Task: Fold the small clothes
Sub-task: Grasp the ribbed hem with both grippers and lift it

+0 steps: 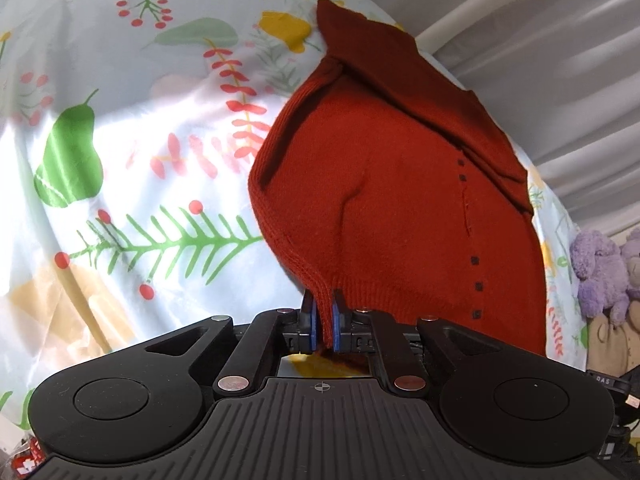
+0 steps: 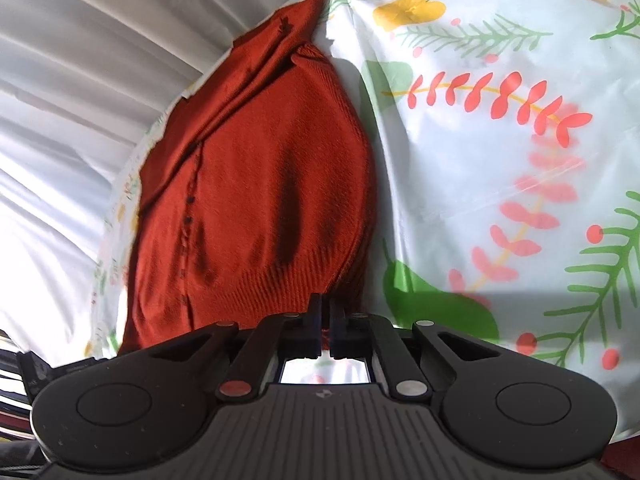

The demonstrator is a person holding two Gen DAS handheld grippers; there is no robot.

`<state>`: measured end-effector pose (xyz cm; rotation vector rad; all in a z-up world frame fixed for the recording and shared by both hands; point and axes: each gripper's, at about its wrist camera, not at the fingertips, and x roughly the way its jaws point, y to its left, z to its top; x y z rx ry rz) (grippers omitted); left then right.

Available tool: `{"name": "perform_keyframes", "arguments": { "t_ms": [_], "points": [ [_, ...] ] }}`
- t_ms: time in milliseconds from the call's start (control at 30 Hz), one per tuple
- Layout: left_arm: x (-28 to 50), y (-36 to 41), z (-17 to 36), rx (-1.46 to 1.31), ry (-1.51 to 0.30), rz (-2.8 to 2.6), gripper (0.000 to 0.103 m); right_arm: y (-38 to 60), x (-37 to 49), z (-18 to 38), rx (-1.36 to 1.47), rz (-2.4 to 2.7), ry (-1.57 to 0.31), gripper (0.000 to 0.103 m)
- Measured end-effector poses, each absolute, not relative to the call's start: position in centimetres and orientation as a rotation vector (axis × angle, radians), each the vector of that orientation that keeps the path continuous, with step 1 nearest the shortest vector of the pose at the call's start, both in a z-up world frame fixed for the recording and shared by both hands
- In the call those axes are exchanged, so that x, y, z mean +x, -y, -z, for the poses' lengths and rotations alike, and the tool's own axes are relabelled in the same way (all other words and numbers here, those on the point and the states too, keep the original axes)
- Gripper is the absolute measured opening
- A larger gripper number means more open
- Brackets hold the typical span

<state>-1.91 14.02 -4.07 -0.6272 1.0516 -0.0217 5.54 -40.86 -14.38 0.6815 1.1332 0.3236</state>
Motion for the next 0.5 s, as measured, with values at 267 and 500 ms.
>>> {"name": "perform_keyframes", "arguments": {
  "t_ms": [267, 500],
  "points": [
    [-0.5, -14.2, 0.4, -0.647, -0.925, 0.081, 0.008, 41.1, 6.7, 11.9, 0.671, -0.371, -1.010, 0.002],
    [1.7, -15.1, -2.0, -0.675, -0.835, 0.098, 0.008, 41.1, 9.3, 9.5, 0.640, -0.373, -0.896, 0.002]
  ]
}}
